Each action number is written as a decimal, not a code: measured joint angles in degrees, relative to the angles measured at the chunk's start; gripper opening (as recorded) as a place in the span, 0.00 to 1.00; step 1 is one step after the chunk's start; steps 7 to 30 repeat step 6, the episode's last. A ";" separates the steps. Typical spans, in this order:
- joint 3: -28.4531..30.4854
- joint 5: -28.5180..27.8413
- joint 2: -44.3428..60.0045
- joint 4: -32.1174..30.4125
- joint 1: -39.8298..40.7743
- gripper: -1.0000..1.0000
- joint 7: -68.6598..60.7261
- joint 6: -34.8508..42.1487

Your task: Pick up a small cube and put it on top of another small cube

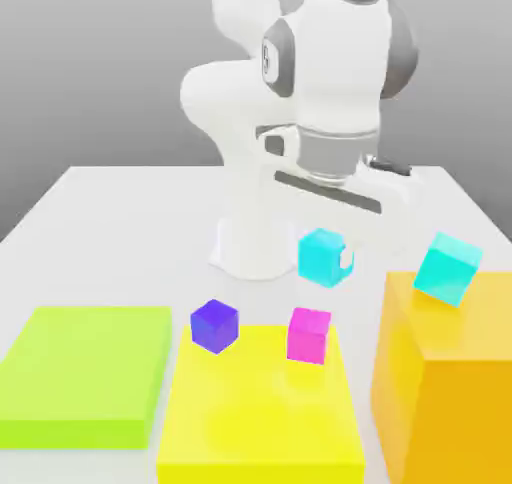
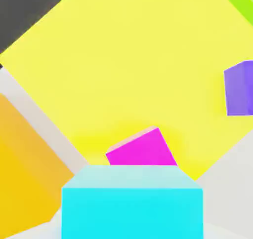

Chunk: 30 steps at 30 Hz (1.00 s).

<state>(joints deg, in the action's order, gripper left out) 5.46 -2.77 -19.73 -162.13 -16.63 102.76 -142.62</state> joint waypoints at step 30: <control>0.42 0.20 6.77 -1.67 0.02 1.00 -0.20 -8.37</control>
